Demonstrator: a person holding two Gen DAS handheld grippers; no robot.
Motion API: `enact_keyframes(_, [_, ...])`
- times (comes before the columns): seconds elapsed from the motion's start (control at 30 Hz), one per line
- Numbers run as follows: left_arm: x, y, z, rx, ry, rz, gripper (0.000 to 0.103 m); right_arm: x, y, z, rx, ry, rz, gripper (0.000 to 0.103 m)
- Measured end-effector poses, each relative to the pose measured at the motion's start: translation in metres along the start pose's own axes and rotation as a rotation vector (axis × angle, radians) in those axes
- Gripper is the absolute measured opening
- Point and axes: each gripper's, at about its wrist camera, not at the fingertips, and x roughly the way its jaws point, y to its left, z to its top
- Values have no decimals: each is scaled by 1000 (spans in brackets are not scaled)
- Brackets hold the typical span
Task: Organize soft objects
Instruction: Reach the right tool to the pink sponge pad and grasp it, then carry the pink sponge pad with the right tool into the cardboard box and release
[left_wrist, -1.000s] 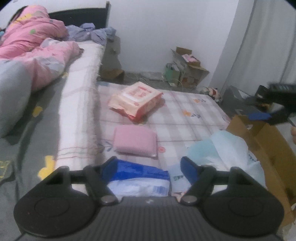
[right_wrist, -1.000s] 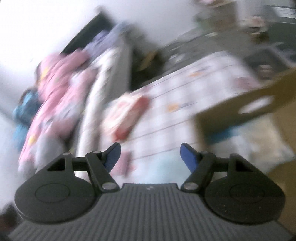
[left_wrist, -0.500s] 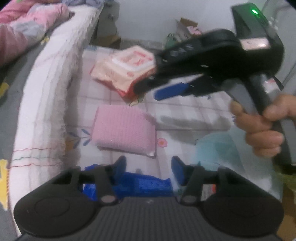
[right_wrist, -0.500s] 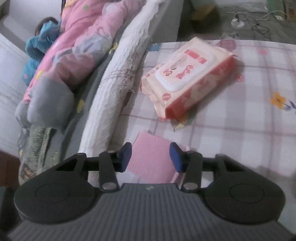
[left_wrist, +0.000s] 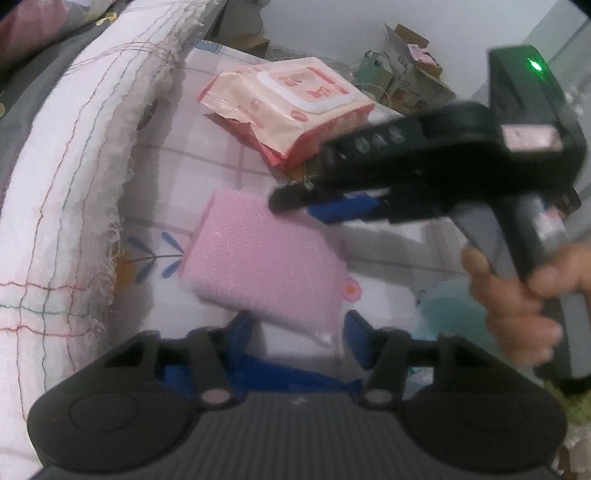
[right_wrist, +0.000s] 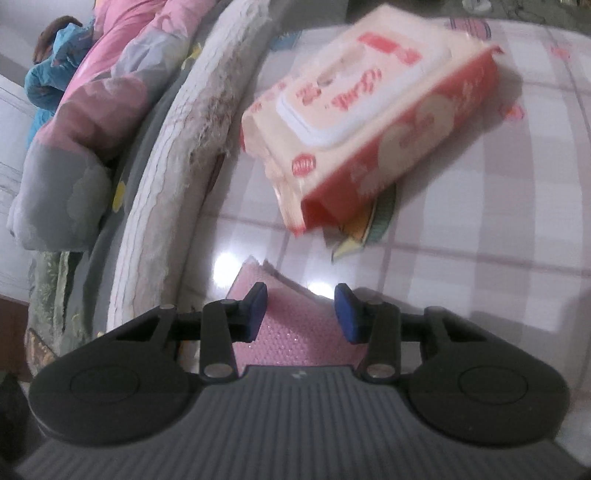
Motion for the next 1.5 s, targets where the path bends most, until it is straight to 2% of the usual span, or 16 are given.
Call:
enact_keyframes(0.2, [-2, 4, 2, -32, -1, 26, 61, -7, -5, -9, 39, 63, 6, 37])
enact_keyframes(0.47, [5, 0, 10, -48, -2, 58, 64, -4, -14, -12, 81, 87, 61, 38])
enact_keyframes(0.7, [-9, -8, 14, -29, -51, 50, 64, -23, -7, -14, 61, 40, 58, 37])
enact_keyframes(1.03, [-71, -49, 4, 45, -170, 50, 64, -102, 13, -32, 37, -77, 120, 35])
enact_keyframes(1.3, [-120, -99, -22, 130, -241, 0, 64, -179, 19, -75, 38, -177, 143, 34])
enact_keyframes(1.5, [-142, -147, -46, 203, -270, -35, 64, -241, 6, -117, 54, -260, 147, 34])
